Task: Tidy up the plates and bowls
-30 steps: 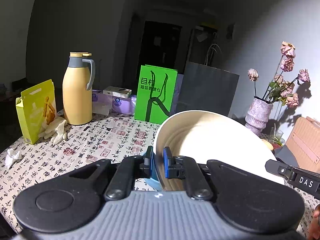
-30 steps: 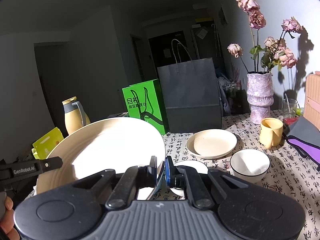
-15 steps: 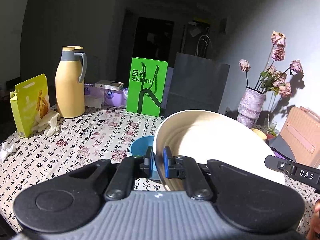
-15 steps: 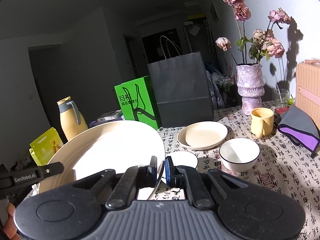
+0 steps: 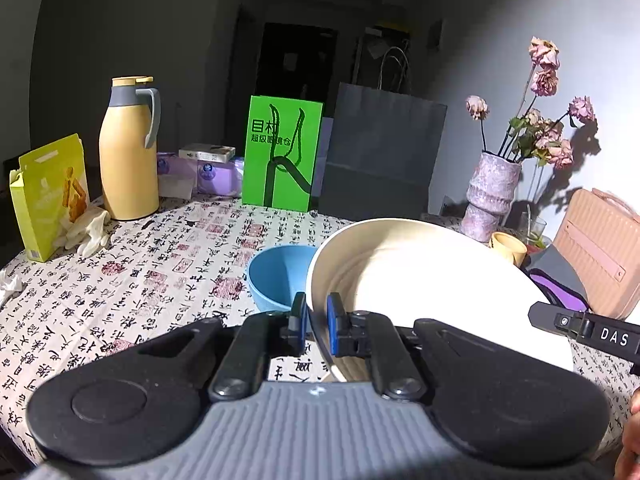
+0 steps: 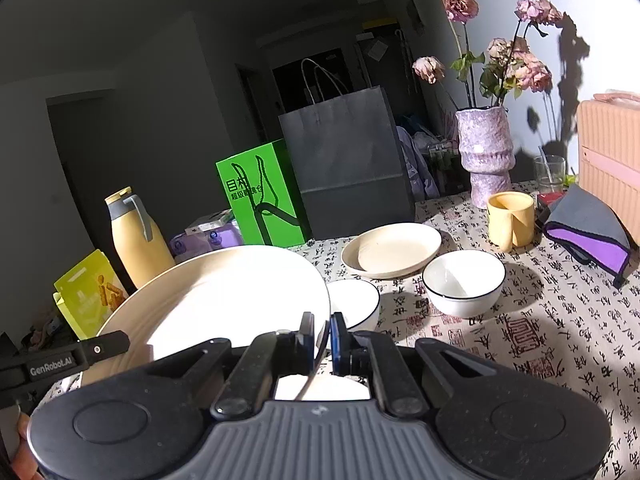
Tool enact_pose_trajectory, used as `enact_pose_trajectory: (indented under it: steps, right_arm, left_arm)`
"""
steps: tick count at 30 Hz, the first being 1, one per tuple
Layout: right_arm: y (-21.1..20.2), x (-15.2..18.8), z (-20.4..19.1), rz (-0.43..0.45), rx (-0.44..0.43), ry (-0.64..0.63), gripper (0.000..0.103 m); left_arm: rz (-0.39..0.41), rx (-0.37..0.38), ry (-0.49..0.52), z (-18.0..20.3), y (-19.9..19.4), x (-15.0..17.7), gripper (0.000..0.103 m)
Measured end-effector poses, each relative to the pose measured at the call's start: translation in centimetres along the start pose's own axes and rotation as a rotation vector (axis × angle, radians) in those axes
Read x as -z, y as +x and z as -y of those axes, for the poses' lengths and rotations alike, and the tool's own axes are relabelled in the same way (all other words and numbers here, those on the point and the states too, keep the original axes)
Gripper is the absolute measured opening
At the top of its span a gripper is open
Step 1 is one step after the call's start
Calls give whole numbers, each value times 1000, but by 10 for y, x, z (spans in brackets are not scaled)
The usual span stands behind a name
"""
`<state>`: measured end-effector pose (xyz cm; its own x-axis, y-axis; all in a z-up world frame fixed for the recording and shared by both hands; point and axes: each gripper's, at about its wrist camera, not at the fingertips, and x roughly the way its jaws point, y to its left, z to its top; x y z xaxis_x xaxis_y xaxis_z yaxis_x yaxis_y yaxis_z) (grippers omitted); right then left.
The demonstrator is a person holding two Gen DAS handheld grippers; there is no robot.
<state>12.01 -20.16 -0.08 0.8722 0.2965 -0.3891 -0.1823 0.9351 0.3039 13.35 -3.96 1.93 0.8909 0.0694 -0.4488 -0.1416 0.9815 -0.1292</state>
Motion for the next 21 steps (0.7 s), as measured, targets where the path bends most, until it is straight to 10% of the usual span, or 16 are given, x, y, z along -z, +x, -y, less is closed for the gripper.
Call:
enact_pose_trajectory:
  steps: [21]
  right_arm:
    - [9, 30, 16, -48, 8, 33, 8]
  left_arm:
    - [-54, 9, 44, 2, 10, 30, 10]
